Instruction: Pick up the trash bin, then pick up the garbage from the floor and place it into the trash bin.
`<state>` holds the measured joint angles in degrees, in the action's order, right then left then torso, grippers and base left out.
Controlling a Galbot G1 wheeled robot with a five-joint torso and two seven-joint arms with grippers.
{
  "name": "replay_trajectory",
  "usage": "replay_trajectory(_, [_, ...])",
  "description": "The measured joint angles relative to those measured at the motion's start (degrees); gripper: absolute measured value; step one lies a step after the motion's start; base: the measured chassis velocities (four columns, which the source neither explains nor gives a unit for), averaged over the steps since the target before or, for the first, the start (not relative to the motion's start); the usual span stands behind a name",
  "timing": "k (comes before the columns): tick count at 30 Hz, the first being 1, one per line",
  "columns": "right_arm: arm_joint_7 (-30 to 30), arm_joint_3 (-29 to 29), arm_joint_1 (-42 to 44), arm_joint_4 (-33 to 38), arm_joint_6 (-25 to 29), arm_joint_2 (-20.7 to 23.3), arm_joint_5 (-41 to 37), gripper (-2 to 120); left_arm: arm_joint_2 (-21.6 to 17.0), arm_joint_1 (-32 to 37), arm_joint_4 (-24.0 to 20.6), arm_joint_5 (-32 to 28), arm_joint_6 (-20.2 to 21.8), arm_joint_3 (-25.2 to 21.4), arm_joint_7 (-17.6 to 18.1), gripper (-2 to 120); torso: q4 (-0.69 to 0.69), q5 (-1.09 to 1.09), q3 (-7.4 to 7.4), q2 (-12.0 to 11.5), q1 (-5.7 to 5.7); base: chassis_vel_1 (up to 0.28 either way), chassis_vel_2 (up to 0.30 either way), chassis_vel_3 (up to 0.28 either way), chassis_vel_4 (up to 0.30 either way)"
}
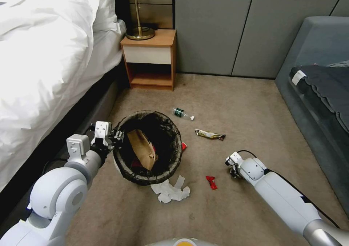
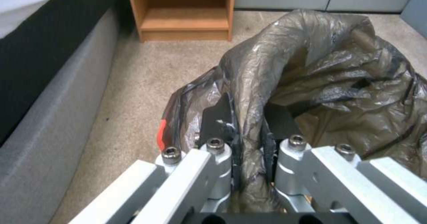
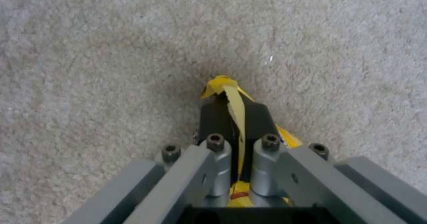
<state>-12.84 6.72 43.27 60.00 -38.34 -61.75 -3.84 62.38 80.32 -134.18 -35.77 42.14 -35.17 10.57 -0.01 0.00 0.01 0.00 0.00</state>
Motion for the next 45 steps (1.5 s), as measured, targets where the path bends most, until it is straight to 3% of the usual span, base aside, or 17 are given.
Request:
replay_trajectory(5, [0.47, -0.14, 0.06, 1.03, -0.21, 0.66, -0.19, 0, -0.12, -0.08, -0.04, -0.07, 0.00, -0.08, 0.00, 6, 0.00, 0.01, 0.00, 0.00, 0.00, 0.000, 0.000, 0.000, 0.000])
replay_trajectory(9, [1.32, -1.76, 0.59, 6.01, -1.67, 2.77, -1.94, 0, -0.52, -0.11, -0.48, -0.54, 0.00, -0.49, 0.07, 6, 0.01, 0.02, 0.00, 0.00, 0.00, 0.000, 0.000, 0.000, 0.000])
replay_trajectory(13, [2.92, -7.44, 2.71, 19.60, -3.80, 8.07, -6.82, 0, -1.12, 0.05, -1.42, -1.13, 0.00, -1.15, 0.55, 6, 0.00, 0.02, 0.00, 0.00, 0.00, 0.000, 0.000, 0.000, 0.000])
replay_trajectory(18, [4.44, -12.43, 3.57, 29.92, -3.94, 11.78, -12.72, 0, -1.32, 0.14, -1.54, -1.12, 0.00, -1.42, 0.71, 6, 0.00, 0.01, 0.00, 0.00, 0.00, 0.000, 0.000, 0.000, 0.000])
replay_trajectory(21, [7.08, -20.03, 4.51, 41.51, -3.95, 16.01, -21.50, 0, -1.14, 0.12, -1.54, -0.89, 0.00, -1.31, 0.78, 6, 0.02, -0.01, 0.00, 0.00, 0.00, 0.000, 0.000, 0.000, 0.000])
replay_trajectory(26, [9.53, -25.73, 5.68, 47.53, -3.95, 18.49, -28.03, 0, -0.72, 0.10, -1.54, -0.55, 0.00, -1.08, 0.78, 6, 0.00, -0.01, -0.01, 0.00, 0.00, 0.000, 0.000, 0.000, 0.000])
replay_trajectory(29, [17.41, -33.03, 5.48, 57.33, -3.94, 21.77, -49.07, 0, -0.05, 0.44, -1.42, 0.15, 0.00, -0.78, 0.74, 6, -0.02, -0.01, -0.01, 0.00, 0.00, 0.000, 0.000, 0.000, 0.000])
replay_trajectory(30, [17.41, -33.03, 5.48, 57.33, -3.94, 21.77, -49.07, 0, -0.05, 0.44, -1.42, 0.15, 0.00, -0.78, 0.74, 6, -0.02, -0.01, -0.01, 0.00, 0.00, 0.000, 0.000, 0.000, 0.000])
replay_trajectory(33, [25.51, -34.17, -0.26, 63.30, -3.92, 22.06, -65.48, 0, 0.22, 0.80, -1.33, 0.41, 0.00, -0.74, 0.74, 6, 0.02, 0.01, -0.01, 0.00, 0.00, 0.000, 0.000, 0.000, 0.000])
replay_trajectory(34, [25.51, -34.17, -0.26, 63.30, -3.92, 22.06, -65.48, 0, 0.22, 0.80, -1.33, 0.41, 0.00, -0.74, 0.74, 6, 0.02, 0.01, -0.01, 0.00, 0.00, 0.000, 0.000, 0.000, 0.000])
replay_trajectory(37, [33.39, -31.78, -8.93, 67.59, -3.67, 21.60, -82.56, 0, 0.22, 1.00, -1.32, 0.50, 0.00, -0.80, 0.75, 6, 0.03, 0.00, -0.01, 0.00, 0.00, 0.000, 0.000, 0.000, 0.000])
replay_trajectory(38, [33.39, -31.78, -8.93, 67.59, -3.67, 21.60, -82.56, 0, 0.22, 1.00, -1.32, 0.50, 0.00, -0.80, 0.75, 6, 0.03, 0.00, -0.01, 0.00, 0.00, 0.000, 0.000, 0.000, 0.000])
replay_trajectory(41, [38.29, -27.15, -18.03, 69.72, -3.54, 19.25, -96.95, 0, 0.08, 0.85, -1.27, 0.50, 0.00, -0.96, 0.76, 6, 0.01, 0.01, -0.01, 0.00, 0.00, 0.000, 0.000, 0.000, 0.000])
replay_trajectory(42, [38.29, -27.15, -18.03, 69.72, -3.54, 19.25, -96.95, 0, 0.08, 0.85, -1.27, 0.50, 0.00, -0.96, 0.76, 6, 0.01, 0.01, -0.01, 0.00, 0.00, 0.000, 0.000, 0.000, 0.000])
replay_trajectory(45, [39.75, -19.68, -26.48, 69.83, -3.72, 15.88, -102.89, 0, 0.09, 0.81, -1.02, 0.55, 0.00, -1.02, 0.69, 6, 0.03, -0.03, 0.00, 0.00, 0.00, 0.000, 0.000, 0.000, 0.000])
